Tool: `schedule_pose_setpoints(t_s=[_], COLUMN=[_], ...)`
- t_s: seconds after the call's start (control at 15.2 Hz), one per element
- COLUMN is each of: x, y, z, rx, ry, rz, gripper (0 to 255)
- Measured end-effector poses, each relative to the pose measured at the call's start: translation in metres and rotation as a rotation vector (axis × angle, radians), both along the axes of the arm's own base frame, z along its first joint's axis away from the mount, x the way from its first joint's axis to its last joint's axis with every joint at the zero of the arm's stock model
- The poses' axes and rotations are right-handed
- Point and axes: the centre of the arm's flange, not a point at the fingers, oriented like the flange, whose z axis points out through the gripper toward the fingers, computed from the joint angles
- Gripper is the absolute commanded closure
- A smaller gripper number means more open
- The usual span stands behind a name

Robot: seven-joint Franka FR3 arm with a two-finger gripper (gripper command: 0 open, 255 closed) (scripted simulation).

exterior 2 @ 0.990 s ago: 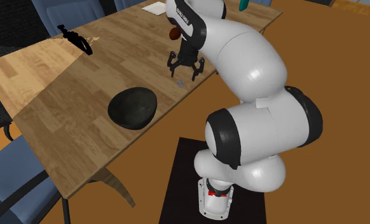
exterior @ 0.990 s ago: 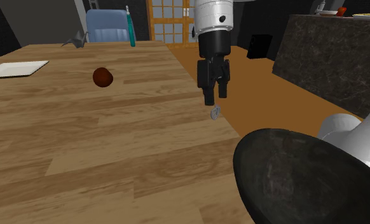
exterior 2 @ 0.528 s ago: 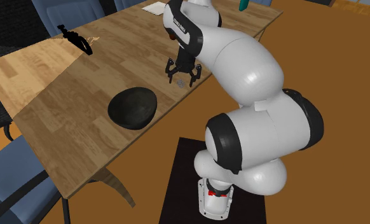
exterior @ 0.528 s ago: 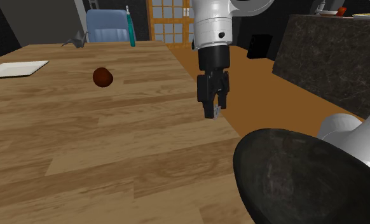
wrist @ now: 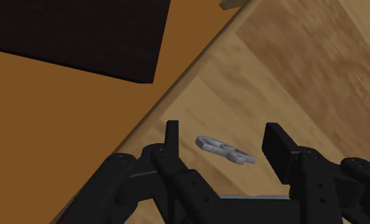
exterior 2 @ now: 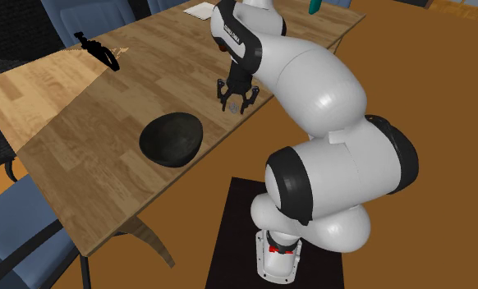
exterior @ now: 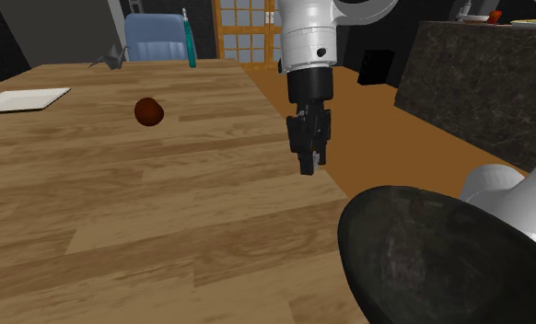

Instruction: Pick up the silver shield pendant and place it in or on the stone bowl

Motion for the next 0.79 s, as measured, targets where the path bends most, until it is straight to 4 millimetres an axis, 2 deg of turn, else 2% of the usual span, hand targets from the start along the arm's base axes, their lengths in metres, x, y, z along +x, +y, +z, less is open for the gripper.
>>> schedule_pose_setpoints(t_s=[0.59,0.79], x=[0.000,0.000], y=[0.000,0.000], z=[0.000,0.011], rx=[0.000,0.000], ry=[0.000,0.000], rz=[0.000,0.000], gripper=[255,255])
